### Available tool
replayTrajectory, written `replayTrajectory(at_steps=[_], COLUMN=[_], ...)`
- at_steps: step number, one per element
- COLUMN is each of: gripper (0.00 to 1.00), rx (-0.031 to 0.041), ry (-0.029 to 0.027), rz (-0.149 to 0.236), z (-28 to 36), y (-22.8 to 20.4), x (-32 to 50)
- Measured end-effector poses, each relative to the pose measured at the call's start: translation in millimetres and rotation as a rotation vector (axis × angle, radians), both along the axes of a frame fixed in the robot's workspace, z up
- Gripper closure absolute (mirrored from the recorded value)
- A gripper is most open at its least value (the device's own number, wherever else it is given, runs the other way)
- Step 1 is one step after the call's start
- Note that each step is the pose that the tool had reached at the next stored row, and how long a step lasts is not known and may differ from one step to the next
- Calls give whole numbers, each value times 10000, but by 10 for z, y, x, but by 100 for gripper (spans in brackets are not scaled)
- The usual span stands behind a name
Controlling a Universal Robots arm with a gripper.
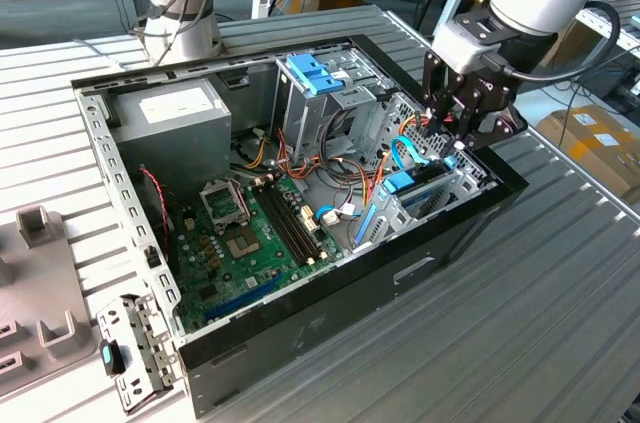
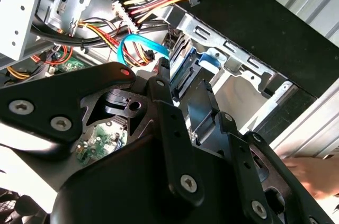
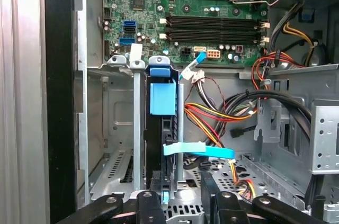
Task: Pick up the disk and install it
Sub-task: 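Insert the second disk wire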
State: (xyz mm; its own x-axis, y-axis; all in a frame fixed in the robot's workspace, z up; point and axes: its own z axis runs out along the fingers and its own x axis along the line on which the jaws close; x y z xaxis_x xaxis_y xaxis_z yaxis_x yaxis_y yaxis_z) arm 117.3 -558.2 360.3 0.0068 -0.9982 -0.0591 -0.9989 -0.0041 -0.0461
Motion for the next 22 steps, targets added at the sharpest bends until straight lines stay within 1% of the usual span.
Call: replayTrajectory(at_steps=[7,11,12,14,16,19,22], gripper=[58,58,58,58,58,58,58], rx=[-8,-7,-8,-7,-9,-8,-8], ry=[0,0,0,0,0,0,-1], rz=[81,171,215,313,542,1200,1680], z=[10,10,10,10,11,10,10], y=[22,34,40,40,40,41,40], x=[46,99,125,154,176,194,197])
